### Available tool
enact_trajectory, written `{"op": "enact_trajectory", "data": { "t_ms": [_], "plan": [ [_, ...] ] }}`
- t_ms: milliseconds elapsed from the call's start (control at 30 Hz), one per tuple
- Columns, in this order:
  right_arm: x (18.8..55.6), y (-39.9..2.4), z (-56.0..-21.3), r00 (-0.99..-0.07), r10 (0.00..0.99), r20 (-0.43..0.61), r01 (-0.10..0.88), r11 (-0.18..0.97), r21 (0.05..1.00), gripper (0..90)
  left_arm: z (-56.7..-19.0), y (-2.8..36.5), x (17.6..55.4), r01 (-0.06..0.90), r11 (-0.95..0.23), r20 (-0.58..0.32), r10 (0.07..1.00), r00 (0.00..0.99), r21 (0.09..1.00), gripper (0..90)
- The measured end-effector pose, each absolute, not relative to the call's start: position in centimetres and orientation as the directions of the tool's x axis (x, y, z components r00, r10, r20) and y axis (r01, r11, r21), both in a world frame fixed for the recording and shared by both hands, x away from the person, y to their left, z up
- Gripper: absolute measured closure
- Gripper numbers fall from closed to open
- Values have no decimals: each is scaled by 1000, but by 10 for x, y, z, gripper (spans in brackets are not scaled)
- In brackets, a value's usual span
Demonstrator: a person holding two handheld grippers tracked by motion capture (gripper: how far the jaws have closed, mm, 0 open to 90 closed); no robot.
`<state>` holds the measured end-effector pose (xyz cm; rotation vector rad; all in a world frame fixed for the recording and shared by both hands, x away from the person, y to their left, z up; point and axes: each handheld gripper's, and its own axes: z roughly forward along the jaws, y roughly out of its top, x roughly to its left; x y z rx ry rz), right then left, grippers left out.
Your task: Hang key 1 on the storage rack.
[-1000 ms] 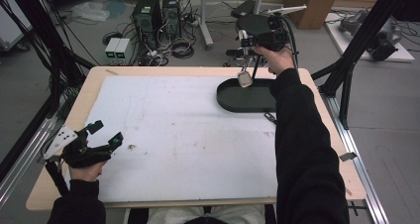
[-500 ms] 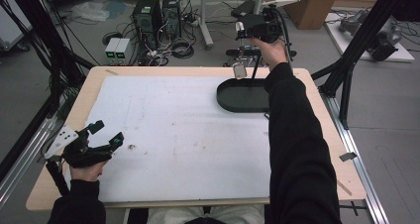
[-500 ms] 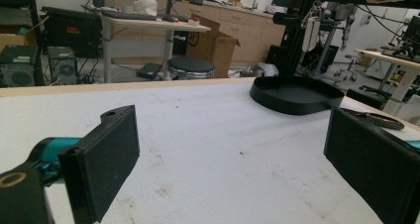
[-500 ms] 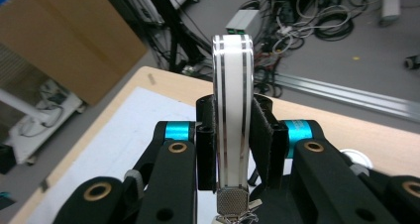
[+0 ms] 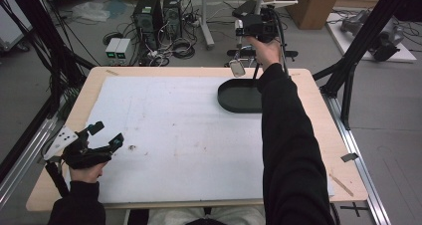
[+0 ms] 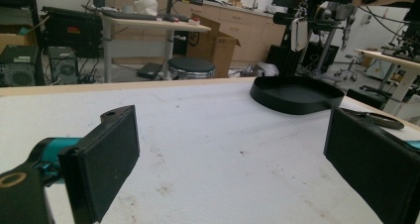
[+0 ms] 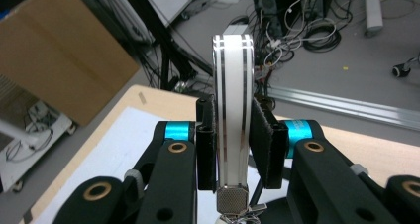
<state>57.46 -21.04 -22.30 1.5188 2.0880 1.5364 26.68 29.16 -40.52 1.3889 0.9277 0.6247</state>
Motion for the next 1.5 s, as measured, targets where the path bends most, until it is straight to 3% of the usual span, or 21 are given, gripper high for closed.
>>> {"op": "enact_trajectory", "data": {
  "t_ms": [567,700,933,1000,1033,1500],
  "plan": [
    [588,-220,-244,-384,780,495,629,-172,758,732,-405,293,266,148,113,-175,834,523,982,74],
    [586,-222,-245,-393,773,498,637,-162,753,495,-405,293,266,148,114,-175,834,523,982,74],
    [575,-218,-237,-449,830,329,588,-3,809,128,-405,292,266,146,117,-178,832,526,982,74],
    [571,-219,-237,-467,829,308,583,27,812,80,-405,292,266,145,117,-177,832,526,982,74],
    [569,-220,-238,-467,829,306,582,28,813,5,-405,292,266,146,118,-178,831,527,982,74],
    [547,-240,-240,-490,833,256,574,88,814,7,-405,291,266,148,110,-173,832,527,983,74]
  ]
}}
